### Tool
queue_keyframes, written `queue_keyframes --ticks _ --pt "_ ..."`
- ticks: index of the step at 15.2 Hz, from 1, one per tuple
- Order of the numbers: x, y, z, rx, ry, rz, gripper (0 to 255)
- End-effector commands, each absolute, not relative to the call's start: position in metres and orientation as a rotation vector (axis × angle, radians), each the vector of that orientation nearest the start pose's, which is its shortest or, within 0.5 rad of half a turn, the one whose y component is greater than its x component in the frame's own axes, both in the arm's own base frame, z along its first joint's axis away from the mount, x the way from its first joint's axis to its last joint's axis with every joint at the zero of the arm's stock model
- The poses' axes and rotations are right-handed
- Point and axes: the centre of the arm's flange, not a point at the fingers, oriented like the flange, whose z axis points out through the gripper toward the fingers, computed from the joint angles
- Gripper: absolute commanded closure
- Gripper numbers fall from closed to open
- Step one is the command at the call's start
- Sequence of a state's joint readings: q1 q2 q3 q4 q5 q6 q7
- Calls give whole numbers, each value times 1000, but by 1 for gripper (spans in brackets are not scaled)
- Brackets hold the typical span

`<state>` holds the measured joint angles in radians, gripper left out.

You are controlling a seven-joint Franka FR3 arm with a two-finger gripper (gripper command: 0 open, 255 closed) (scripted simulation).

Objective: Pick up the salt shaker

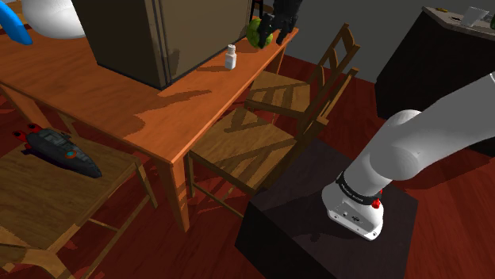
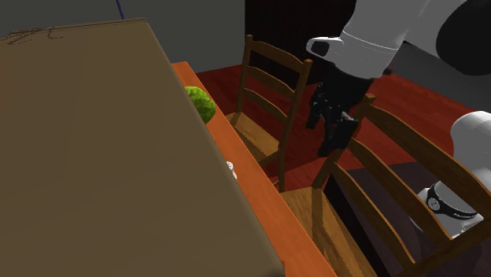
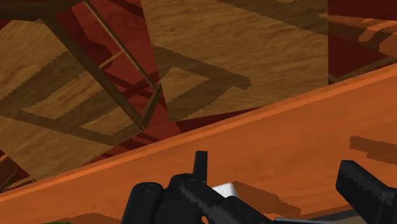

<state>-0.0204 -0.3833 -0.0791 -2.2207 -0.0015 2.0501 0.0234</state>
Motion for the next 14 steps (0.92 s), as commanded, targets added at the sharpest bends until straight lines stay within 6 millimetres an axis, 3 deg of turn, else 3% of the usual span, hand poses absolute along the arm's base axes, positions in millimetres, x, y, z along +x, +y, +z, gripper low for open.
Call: queue_keyframes --ticks 1,14 --pt "480 -52 537 -3090 191 -346 0" --pt "623 -80 462 -3036 222 -423 0"
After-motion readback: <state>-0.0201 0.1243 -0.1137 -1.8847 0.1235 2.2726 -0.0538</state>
